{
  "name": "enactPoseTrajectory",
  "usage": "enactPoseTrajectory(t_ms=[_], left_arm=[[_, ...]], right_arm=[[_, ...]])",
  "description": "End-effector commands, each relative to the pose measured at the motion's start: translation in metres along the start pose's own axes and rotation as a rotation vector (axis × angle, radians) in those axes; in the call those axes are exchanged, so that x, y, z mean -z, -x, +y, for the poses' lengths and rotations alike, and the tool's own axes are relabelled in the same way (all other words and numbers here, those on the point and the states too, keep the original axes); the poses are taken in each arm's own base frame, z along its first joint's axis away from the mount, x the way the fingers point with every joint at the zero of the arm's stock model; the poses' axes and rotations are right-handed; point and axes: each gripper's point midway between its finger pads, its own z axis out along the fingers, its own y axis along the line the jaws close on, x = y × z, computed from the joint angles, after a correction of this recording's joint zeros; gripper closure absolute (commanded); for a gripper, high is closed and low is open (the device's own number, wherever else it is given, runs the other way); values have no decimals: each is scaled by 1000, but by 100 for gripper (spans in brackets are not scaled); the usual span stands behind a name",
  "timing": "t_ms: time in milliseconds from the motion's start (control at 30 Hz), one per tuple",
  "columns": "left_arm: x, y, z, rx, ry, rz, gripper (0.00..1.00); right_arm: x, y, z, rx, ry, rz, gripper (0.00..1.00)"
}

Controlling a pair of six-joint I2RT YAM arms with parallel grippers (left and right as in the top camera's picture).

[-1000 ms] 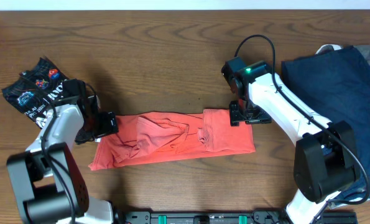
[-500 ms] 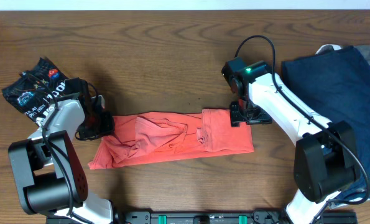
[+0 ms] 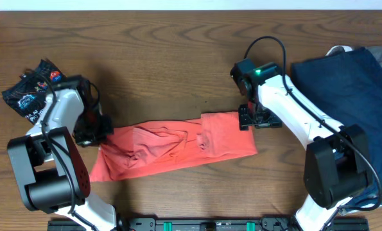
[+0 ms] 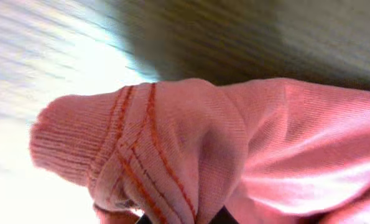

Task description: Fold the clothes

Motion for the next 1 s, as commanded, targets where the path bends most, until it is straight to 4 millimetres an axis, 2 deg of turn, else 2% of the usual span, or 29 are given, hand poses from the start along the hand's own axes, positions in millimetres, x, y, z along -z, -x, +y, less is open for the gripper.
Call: enactPoseTrajectory(t_ms=[0,133,267,400,500,633,833,967], left_arm=[[28,18,13,72,73,-62,94],[52,19,21,123,120,-66,94],[75,13,21,167,123,-47,94],[90,0,0,204,50,-10,94],[98,-12,-35,228,-60,27,94],[103,-24,-95,175,-204,54,94],[101,-37,-169,59,-240,-10,94],[98,-54,-206,19,-251,-31,94]], right_arm=[[4,3,-11,-19,-5,-14,31],[4,3,-14,-24,-6,-10,31],[3,5,-18,-27,-5,-7,31],[2,7,-23,-26,-3,-4,30],[1,9,-26,-33,0,-6,30],[1,10,-30,-47,2,-5,29],[0,11,-34,-28,3,-2,29],[0,11,-35,-17,3,-1,29]])
